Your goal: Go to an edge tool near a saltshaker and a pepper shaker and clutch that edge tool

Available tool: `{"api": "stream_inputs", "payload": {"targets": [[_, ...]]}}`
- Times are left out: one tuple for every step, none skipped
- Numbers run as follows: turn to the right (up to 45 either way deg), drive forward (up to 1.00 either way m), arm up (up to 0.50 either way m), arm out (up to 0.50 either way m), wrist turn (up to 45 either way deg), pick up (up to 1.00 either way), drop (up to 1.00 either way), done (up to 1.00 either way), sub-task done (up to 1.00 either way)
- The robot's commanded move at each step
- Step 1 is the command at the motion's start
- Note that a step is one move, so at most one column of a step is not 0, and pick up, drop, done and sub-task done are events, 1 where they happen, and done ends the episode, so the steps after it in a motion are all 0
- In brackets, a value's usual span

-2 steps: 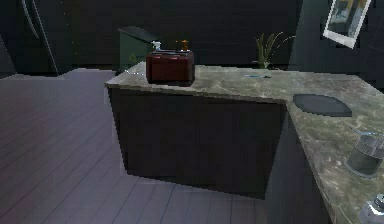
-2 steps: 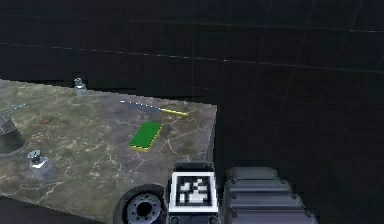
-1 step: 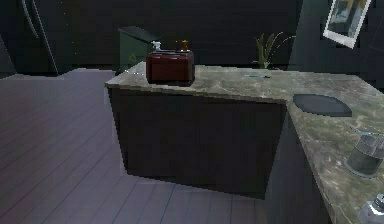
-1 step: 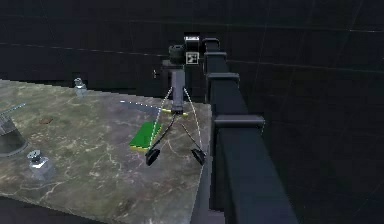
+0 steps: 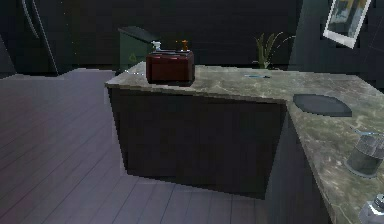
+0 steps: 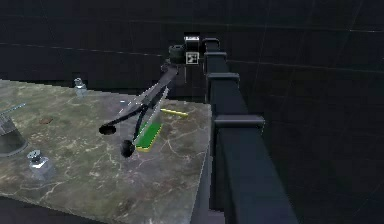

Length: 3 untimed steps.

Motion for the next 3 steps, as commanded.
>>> {"api": "stream_inputs", "payload": {"targets": [[0.0,0.0,0.0,0.0,45.0,0.0,0.0,0.0,0.0],[0.0,0.0,0.0,0.0,45.0,0.0,0.0,0.0,0.0],[0.0,0.0,0.0,0.0,45.0,0.0,0.0,0.0,0.0]]}}
